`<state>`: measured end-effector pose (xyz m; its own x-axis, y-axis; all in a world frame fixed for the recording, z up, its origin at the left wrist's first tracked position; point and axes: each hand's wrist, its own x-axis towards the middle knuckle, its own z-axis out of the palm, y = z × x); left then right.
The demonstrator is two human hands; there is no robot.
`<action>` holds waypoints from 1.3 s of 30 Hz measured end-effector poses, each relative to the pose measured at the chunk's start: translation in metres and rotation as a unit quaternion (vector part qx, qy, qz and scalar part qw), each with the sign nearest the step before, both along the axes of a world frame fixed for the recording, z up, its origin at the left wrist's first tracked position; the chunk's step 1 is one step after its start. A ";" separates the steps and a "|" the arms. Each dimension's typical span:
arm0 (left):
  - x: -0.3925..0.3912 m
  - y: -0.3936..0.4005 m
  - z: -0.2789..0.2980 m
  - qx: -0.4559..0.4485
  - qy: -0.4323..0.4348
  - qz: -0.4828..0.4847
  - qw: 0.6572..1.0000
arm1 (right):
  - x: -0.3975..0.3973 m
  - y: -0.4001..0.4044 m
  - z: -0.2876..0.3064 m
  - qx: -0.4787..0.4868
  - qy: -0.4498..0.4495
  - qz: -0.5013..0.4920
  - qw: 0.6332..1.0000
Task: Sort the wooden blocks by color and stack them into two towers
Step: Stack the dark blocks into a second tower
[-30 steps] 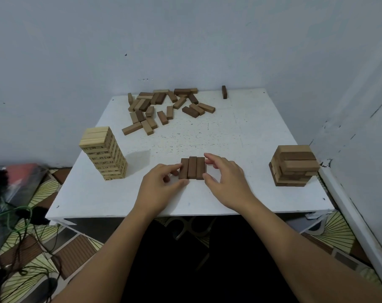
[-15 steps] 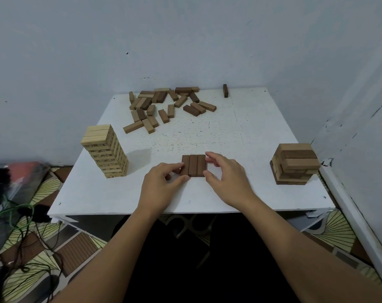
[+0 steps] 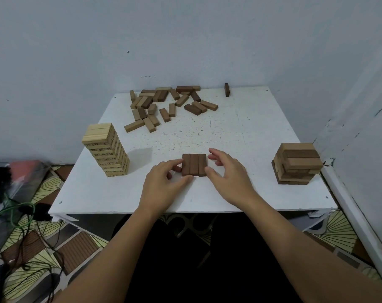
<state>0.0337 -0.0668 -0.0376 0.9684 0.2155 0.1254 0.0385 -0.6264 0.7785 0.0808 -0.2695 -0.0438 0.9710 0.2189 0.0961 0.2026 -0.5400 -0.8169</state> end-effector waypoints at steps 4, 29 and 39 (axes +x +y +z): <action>-0.001 -0.010 0.015 -0.082 -0.020 0.043 0.996 | 0.004 0.010 0.020 0.217 0.091 -0.017 0.972; 0.052 0.027 0.049 0.000 0.244 -0.166 0.955 | 0.043 -0.012 0.052 -0.158 0.123 0.174 0.964; 0.077 0.033 0.044 0.105 0.221 -0.192 0.950 | 0.048 -0.010 0.032 -0.163 0.109 0.165 0.967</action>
<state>0.1104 -0.0343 0.0069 0.9387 -0.1490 -0.3109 0.0701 -0.8005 0.5952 0.1290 -0.2799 -0.0119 0.8324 0.5049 -0.2284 0.2509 -0.7109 -0.6570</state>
